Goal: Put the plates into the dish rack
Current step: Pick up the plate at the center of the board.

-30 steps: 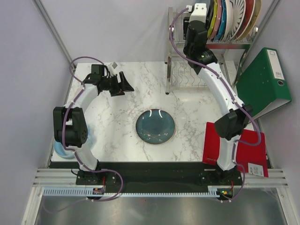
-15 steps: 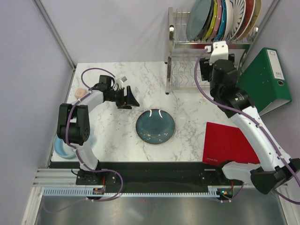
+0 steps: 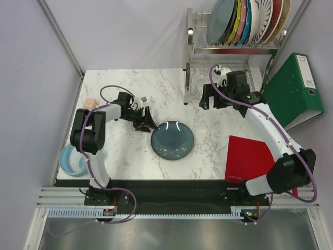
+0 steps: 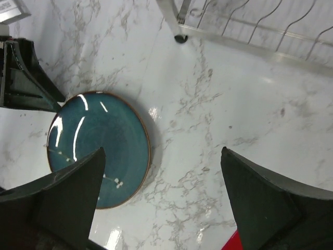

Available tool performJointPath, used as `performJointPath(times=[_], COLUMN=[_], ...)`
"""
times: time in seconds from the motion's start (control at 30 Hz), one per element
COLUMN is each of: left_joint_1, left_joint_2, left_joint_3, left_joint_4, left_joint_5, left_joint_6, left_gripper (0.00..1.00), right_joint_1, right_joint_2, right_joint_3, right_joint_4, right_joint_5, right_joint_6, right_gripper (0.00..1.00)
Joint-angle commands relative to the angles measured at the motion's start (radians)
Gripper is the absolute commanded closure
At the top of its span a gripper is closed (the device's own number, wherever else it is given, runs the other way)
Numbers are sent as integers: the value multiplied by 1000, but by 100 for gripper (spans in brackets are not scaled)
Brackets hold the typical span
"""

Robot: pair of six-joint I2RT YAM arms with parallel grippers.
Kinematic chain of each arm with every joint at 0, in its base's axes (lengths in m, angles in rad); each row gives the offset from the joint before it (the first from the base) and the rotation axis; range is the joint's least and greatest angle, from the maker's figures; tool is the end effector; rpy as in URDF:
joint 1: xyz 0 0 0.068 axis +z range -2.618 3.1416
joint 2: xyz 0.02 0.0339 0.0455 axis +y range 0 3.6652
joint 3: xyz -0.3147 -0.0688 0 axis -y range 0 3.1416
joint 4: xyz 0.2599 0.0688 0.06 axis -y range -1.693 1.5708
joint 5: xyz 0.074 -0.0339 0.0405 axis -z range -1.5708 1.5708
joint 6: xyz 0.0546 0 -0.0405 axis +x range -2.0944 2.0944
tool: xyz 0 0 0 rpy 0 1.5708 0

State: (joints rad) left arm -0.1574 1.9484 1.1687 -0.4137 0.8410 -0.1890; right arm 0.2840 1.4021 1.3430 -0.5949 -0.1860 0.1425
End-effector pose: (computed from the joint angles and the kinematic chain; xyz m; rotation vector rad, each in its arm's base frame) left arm 0.3923 -0.1035 0.1633 0.1845 2.6546 -1.2551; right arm 0.3154 0.1026 0.3906 -0.2618 2.2323 0.4391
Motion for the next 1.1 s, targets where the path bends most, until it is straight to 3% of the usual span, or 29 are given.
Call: performJointPath(times=[0.0,0.13,0.27,0.4,0.47,0.6,1.07], left_joint_1=[-33,-53,-67,-77,-77,-77,-76], left_joint_2=[15,37,64,99,124,138,52], left_joint_3=[-9,-4,23,37,49,66,77], left_joint_4=[4,-22,-53,-66,-73,-89,-100], left_joint_5=[47,53,64,96,118,165,294], left_joint_6=[66,86,117,128,129,161,418], left_gripper=[29,31,42,69,75,97,98], right_joint_1=[-31,-42,-49,-49,-49,-49,-48], right_joint_2=[44,73,115,162,204,271,527], right_joint_3=[-77,-177,-252,-251,-246,-245,-140], right_joint_4=[45,121,188,188,190,201,216], right_joint_5=[-187,-329,-429,-466,-484,-529,-750], right_joint_6=[91,95,105,11,-24,-72,-135], right_gripper=[2,6,8,8,7,6,9])
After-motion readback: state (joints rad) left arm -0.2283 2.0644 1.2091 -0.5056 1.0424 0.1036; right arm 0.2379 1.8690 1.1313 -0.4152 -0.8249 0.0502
